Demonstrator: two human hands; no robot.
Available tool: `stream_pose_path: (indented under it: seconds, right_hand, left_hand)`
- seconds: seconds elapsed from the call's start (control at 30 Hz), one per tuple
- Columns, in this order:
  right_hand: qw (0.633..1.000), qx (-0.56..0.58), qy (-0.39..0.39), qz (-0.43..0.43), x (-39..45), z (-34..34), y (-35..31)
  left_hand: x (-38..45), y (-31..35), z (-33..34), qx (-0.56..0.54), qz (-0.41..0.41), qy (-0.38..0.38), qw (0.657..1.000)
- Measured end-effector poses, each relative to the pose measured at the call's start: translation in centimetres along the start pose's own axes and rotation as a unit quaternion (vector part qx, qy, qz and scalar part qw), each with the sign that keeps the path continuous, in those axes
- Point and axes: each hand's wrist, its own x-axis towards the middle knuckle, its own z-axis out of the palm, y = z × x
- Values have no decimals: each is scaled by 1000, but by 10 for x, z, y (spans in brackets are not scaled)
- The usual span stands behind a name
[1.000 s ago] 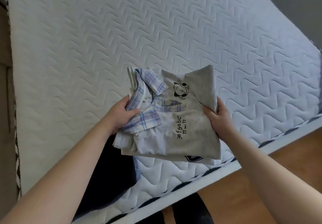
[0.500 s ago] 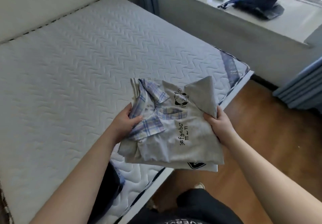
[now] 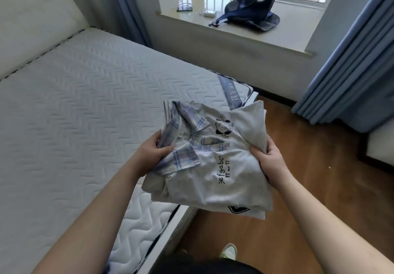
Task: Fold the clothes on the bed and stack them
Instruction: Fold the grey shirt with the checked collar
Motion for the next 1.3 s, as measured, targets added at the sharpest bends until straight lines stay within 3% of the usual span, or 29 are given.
stream_pose_path:
  seconds: [0.47, 0.87, 1.3]
  right_hand:
    - [997, -50, 57, -3, 122, -55, -5]
    - [992, -77, 102, 3, 236, -87, -33]
    - [998, -62, 11, 28, 397, -129, -57]
  left_hand:
    - [141, 22, 55, -14, -5, -17, 1000]
    - [291, 58, 84, 59, -1, -47, 997]
    - [405, 96, 125, 115, -56, 36, 991]
